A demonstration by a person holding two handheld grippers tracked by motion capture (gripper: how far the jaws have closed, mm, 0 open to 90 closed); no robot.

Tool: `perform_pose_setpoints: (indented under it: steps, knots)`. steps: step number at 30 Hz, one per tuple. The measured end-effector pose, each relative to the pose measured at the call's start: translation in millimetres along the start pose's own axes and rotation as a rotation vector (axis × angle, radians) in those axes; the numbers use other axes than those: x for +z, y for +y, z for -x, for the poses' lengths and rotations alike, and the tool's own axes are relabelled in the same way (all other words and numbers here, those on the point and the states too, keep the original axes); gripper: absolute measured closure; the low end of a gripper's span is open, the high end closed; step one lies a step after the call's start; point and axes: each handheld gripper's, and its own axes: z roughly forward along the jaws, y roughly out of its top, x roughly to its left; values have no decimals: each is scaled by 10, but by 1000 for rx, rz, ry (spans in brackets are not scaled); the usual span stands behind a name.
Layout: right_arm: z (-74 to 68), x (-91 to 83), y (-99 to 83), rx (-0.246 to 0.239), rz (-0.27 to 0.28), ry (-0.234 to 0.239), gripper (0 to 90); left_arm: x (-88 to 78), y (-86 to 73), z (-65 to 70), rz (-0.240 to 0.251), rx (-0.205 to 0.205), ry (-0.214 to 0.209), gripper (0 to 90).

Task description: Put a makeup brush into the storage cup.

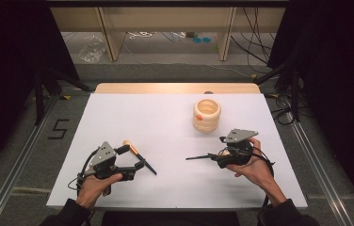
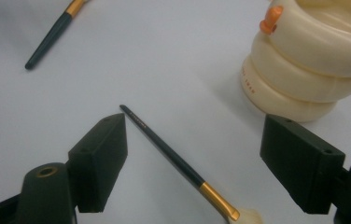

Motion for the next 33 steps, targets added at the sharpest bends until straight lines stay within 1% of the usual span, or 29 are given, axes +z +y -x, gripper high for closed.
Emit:
perform_pose_setpoints:
  steps: [1, 2, 3, 4, 6, 7, 8, 9, 10, 11, 12, 13, 14, 15, 16, 17, 18, 19, 20, 21, 22, 23, 24, 25, 28, 29, 30, 31, 33]
  knots:
    - [4, 21, 5, -10, -14, 3, 228, 1, -2, 1, -3, 2, -1, 160]
    - [4, 21, 5, -10, -14, 3, 228, 1, -2, 1, -3, 2, -1, 160]
    - [9, 56, 22, -35, -42, 15, 258, 1, -1, 2, -3, 3, -1, 160]
    - [9, 84, 27, -42, -49, 21, 258, 4, -1, 2, -1, 2, -2, 160]
    - [16, 112, 32, -43, -53, 25, 260, 7, -2, -1, 1, 4, -7, 160]
    - [22, 139, 36, -41, -65, 37, 263, 2, -1, 1, -3, 8, -4, 160]
    - [46, 187, 45, -73, -105, 61, 298, 2, -1, 1, -2, 8, -3, 161]
    - [57, 209, 51, -80, -119, 69, 297, 0, 0, 1, -1, 5, -1, 161]
    - [57, 209, 51, -80, -119, 69, 297, 0, 1, 1, -1, 4, -1, 161]
    - [86, 243, 76, -80, -141, 74, 305, 0, 1, 0, -2, 5, 0, 161]
    - [86, 243, 76, -80, -141, 74, 305, -1, 0, -1, -2, 6, -1, 161]
    - [94, 248, 88, -79, -154, 81, 310, -1, 0, -1, -4, 6, -1, 161]
    - [118, 284, 114, -92, -164, 74, 311, 1, 0, -1, -2, 2, 0, 160]
    - [118, 284, 114, -92, -164, 74, 311, 1, 0, -1, -2, 2, 0, 160]
    - [133, 309, 138, -92, -182, 74, 311, 1, -1, -1, -3, 2, -1, 160]
    - [150, 327, 149, -104, -186, 79, 311, -1, 3, -13, -7, 24, -7, 160]
    - [155, 344, 160, -103, -198, 78, 315, -1, 2, -11, -7, 20, -5, 160]
    - [163, 355, 171, -111, -215, 82, 322, 1, 2, -11, -6, 15, -5, 160]
    - [163, 355, 171, -111, -215, 82, 322, 1, 2, -11, -6, 15, -5, 160]
    - [179, 400, 177, -126, -222, 91, 327, 4, 2, -14, -6, 19, -9, 160]
    - [173, 417, 176, -125, -242, 98, 327, 3, 2, -15, -8, 21, -8, 160]
    - [171, 437, 178, -143, -264, 94, 328, 3, 2, -15, -8, 21, -8, 160]
    - [176, 460, 180, -163, -273, 91, 328, 4, 2, -15, -7, 19, -8, 160]
    - [176, 460, 180, -163, -273, 91, 328, 4, 2, -16, -7, 19, -8, 160]
    - [175, 501, 206, -177, -309, 119, 357, 0, -1, -11, -5, 7, -5, 160]
    - [175, 501, 206, -177, -309, 119, 357, -1, 0, -11, -6, 5, -4, 160]
    - [171, 520, 213, -177, -328, 128, 385, -1, 2, -15, -6, 13, -5, 160]
    - [171, 529, 217, -184, -339, 133, 394, 3, -1, -17, -4, 15, -9, 159]
    - [169, 547, 225, -193, -352, 144, 420, 2, 1, -18, -5, 14, -9, 159]
